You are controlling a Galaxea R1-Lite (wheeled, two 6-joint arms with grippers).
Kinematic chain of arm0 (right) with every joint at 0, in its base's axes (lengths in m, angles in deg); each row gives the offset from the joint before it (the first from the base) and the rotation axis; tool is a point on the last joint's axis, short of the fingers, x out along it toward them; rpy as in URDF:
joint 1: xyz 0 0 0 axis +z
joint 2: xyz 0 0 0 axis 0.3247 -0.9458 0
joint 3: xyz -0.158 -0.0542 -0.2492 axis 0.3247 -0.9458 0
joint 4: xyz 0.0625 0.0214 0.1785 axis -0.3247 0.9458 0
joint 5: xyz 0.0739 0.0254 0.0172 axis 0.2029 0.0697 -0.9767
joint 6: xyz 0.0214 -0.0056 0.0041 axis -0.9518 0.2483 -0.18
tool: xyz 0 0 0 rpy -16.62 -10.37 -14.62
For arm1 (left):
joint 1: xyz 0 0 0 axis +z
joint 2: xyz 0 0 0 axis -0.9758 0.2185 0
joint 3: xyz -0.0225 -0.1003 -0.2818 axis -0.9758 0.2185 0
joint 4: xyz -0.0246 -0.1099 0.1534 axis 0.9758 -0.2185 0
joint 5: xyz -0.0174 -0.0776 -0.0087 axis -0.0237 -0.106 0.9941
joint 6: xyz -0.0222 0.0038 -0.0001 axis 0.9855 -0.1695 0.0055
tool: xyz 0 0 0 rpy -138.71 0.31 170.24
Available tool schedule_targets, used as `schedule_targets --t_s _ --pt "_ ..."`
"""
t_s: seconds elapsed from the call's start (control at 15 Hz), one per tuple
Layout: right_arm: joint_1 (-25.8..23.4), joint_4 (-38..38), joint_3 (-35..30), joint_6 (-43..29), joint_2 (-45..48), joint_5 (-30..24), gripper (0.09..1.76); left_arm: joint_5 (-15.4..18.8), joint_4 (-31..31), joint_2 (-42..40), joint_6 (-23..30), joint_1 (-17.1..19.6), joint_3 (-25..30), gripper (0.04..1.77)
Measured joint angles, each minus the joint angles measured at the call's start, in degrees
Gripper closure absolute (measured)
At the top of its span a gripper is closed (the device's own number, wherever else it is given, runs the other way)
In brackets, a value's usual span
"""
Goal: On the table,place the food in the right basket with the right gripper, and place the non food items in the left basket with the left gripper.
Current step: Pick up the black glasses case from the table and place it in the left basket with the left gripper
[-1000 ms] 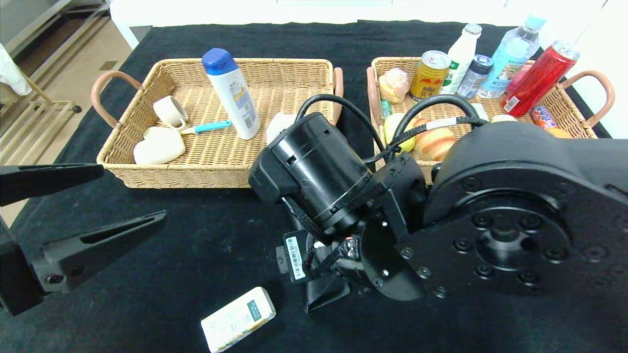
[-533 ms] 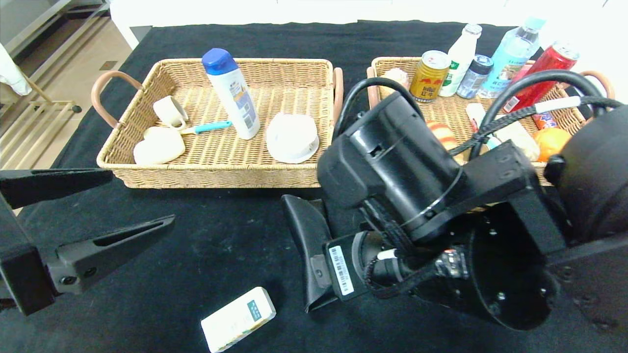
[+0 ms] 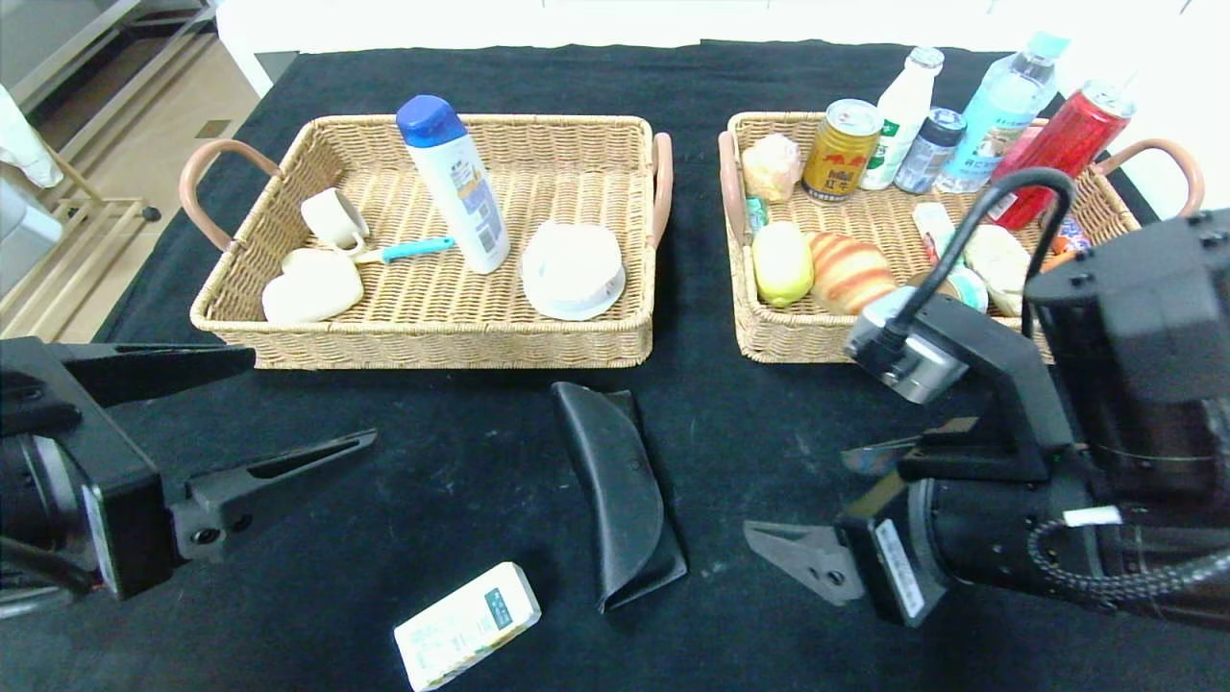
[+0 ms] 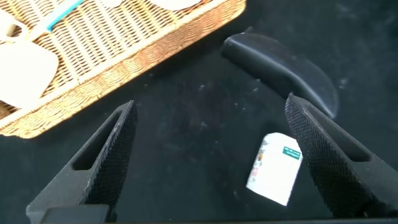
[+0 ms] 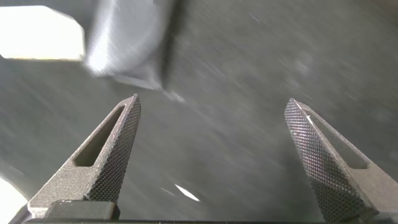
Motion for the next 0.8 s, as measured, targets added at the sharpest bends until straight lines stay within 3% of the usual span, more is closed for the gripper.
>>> schedule_targets --t_s 0.33,0.8 --pt "-11.69 -14.65 -18.44 12.67 12.03 -14.84 0.15 -3.85 -2.1 1.62 -0.74 -2.63 -0.79 0.09" --pt "-26.12 -16.58 -24.41 18.72 21.54 -27.86 0.15 -3.68 -2.76 2.86 -0.68 -2.76 -1.66 0.09"
